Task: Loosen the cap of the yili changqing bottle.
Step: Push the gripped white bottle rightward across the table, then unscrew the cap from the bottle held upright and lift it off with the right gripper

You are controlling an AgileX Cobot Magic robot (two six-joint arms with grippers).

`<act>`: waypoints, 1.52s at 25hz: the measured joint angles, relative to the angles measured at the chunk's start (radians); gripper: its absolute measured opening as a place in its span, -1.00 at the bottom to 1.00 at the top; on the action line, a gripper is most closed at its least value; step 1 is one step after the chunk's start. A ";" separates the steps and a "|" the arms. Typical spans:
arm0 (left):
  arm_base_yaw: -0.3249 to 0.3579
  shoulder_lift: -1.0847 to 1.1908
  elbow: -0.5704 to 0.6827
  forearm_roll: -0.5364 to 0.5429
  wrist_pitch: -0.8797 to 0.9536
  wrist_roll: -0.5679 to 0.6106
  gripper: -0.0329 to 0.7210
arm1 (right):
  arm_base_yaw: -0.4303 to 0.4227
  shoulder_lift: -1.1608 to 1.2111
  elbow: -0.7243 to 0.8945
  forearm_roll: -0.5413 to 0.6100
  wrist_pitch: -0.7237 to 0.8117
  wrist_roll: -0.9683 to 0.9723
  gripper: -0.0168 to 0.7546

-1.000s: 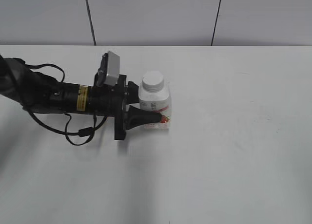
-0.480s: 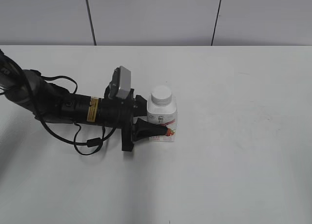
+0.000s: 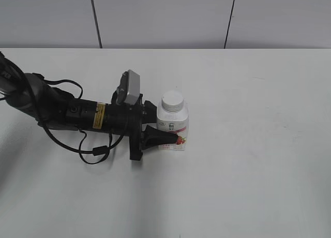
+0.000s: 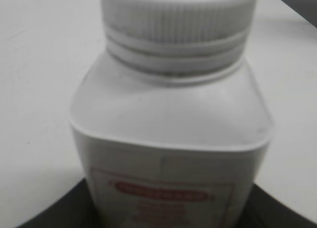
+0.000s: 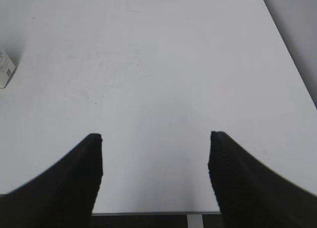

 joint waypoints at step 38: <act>0.000 0.000 0.000 -0.040 0.019 -0.002 0.05 | 0.001 0.447 -0.119 0.201 0.033 -0.005 0.42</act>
